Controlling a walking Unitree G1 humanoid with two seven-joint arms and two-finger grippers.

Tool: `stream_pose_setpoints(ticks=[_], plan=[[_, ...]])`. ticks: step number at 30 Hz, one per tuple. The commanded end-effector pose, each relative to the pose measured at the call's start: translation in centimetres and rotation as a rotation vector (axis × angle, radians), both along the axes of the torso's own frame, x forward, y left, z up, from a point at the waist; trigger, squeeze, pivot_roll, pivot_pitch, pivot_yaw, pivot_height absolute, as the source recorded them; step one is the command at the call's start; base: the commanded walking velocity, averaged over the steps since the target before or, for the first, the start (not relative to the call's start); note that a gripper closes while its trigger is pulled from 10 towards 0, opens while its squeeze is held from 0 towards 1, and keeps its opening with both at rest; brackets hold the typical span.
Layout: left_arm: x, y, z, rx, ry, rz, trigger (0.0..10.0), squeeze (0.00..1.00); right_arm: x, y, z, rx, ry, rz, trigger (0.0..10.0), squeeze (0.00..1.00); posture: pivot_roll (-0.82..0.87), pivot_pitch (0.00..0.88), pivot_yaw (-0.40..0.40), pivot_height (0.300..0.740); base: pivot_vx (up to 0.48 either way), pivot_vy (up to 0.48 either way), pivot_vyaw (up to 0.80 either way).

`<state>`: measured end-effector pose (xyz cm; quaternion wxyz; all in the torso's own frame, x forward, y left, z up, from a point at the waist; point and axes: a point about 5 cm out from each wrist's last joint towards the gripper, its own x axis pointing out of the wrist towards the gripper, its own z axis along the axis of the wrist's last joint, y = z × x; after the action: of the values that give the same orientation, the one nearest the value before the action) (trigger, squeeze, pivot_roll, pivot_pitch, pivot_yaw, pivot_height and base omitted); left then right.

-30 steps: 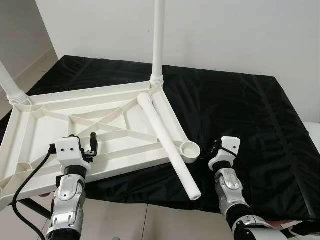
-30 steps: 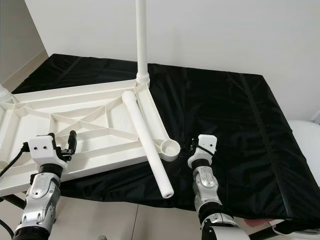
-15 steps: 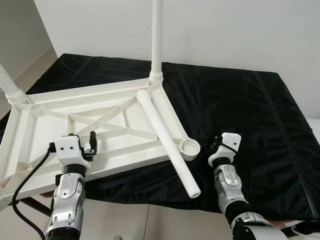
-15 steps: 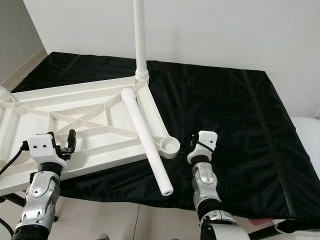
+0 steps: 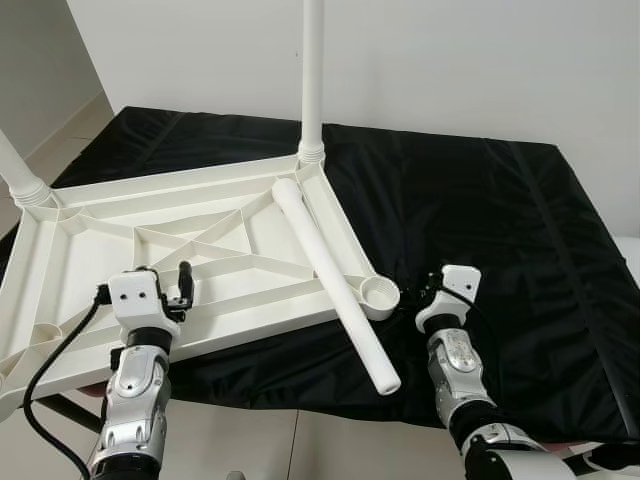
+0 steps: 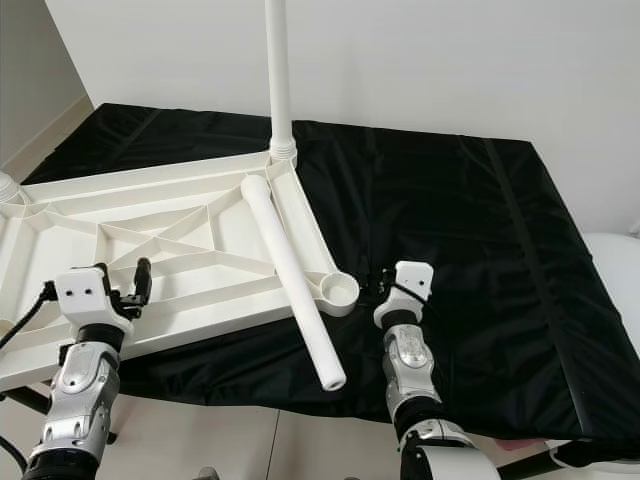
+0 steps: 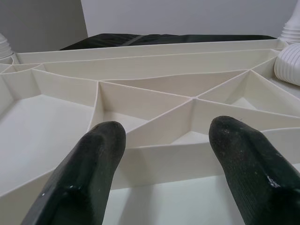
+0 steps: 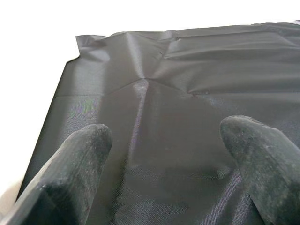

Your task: Building children table

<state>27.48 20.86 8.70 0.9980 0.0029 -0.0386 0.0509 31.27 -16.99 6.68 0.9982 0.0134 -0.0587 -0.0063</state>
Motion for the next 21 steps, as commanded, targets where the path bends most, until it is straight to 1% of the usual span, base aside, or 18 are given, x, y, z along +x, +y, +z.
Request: stream_pose_setpoints(ticks=[1,21], plan=[[-0.33,-0.21,-1.88,-0.014,0.099,-0.009,10.0,0.0,-0.85,0.37,-1.85,0.001,0.092,0.012,10.0,0.0,0.05,0.0,-0.022,0.74,0.0,0.0,0.0],[0.0,-0.23,-1.45,-0.01,0.081,-0.015,10.0,0.0,-0.66,0.19,-1.69,-0.009,0.09,0.004,10.0,0.0,0.05,0.0,-0.029,0.74,0.0,0.0,0.0]])
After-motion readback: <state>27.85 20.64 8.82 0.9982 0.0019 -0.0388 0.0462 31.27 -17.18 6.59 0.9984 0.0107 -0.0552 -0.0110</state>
